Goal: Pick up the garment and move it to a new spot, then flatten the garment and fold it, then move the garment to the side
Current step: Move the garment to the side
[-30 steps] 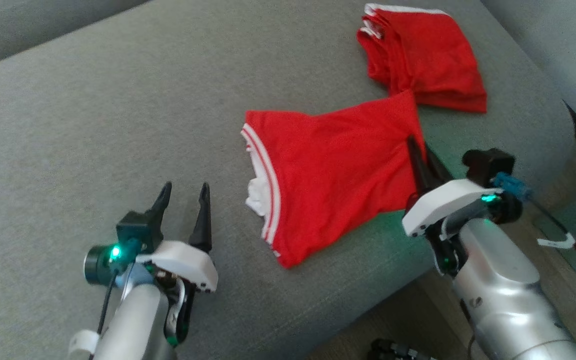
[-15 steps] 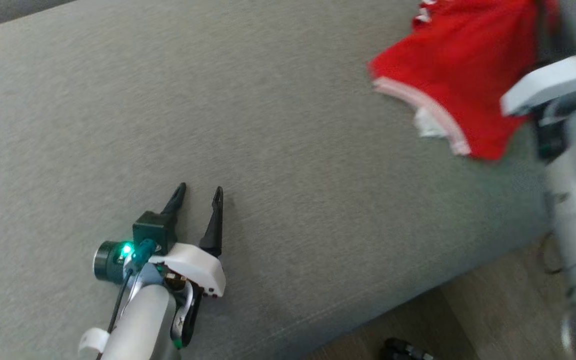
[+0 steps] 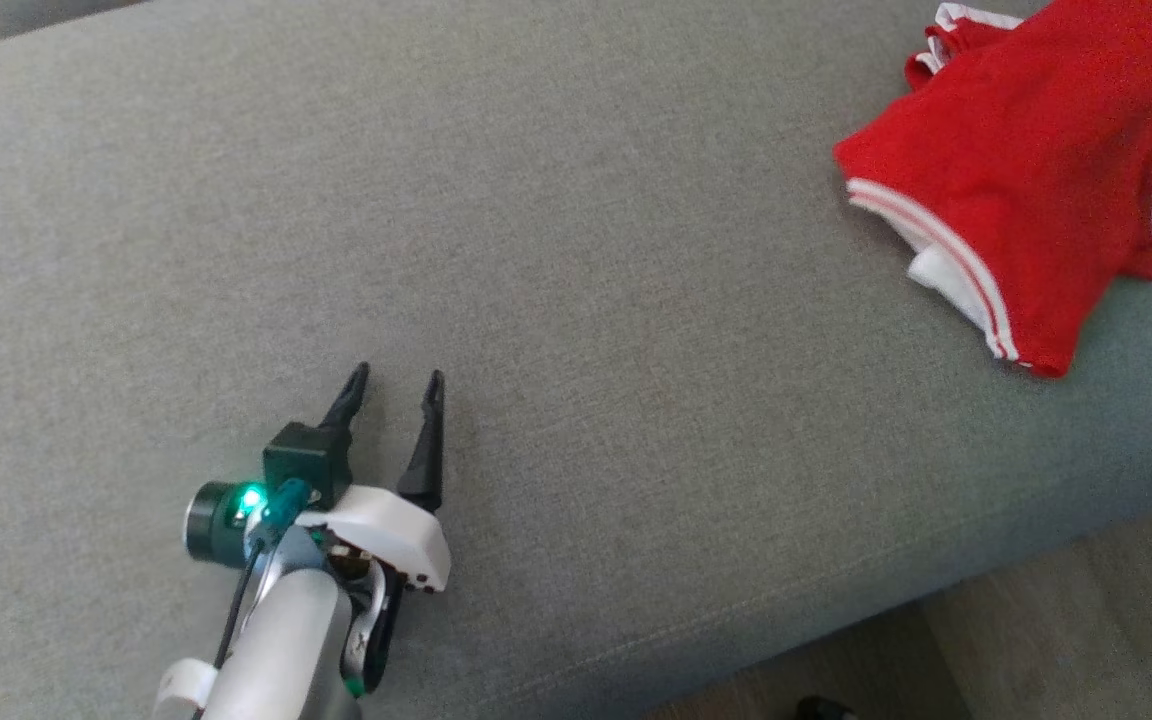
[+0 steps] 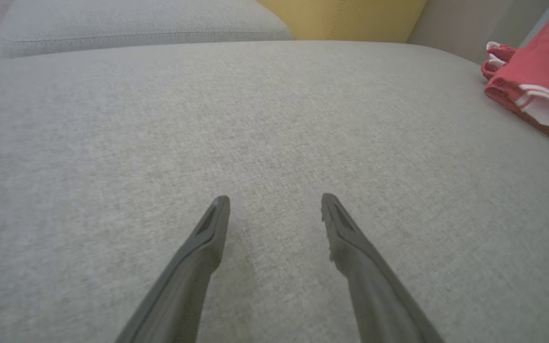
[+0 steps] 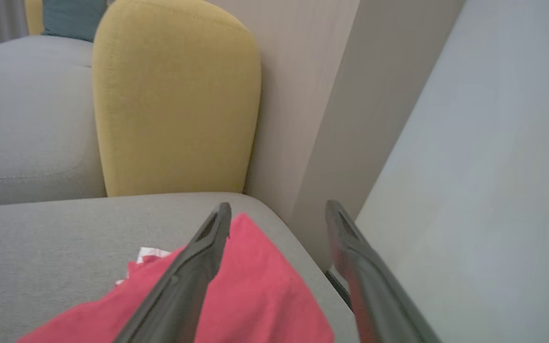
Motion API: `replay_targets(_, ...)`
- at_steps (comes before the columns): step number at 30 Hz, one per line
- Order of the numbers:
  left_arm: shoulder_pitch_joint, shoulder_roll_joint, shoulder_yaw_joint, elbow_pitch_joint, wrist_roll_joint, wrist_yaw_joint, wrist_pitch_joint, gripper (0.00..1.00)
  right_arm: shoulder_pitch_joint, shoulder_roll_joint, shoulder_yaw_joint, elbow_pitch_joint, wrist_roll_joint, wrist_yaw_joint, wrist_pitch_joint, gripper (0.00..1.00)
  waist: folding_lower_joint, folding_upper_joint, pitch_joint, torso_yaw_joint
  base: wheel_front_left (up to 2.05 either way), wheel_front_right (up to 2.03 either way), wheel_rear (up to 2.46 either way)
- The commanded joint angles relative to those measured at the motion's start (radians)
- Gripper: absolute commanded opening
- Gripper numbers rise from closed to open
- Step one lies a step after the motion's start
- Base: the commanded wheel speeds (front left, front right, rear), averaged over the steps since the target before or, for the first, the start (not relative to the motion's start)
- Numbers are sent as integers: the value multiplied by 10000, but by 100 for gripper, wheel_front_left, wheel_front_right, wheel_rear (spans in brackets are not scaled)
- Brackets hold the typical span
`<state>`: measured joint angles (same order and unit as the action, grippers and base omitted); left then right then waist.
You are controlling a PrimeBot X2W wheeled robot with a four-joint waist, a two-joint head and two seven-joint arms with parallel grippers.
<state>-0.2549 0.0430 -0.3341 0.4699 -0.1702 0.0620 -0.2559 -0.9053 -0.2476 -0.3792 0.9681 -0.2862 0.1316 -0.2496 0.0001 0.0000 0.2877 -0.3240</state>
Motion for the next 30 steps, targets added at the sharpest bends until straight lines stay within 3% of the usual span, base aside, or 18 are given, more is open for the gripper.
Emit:
replay_targets(1,-104,72,433,-347,-91,81,-59,100,45,246,105,-507,-104,-9,-108,100,-1,0,-127,63,0,0,0)
replay_targets(8,115,72,897,-529,-175,293,-59,100,974,1445,1307,-2152,597,-9,-119,100,-1,0,-516,408,0,0,0)
replay_targets(18,320,72,1228,-845,-242,835,-59,100,2858,1926,3064,-3778,2165,-9,-121,100,-1,0,-894,1418,0,0,0)
replay_targets(30,1002,72,1848,-985,-145,1241,-59,100,4751,1972,3848,-3920,3720,-9,-121,100,-1,0,-1701,2751,0,0,0)
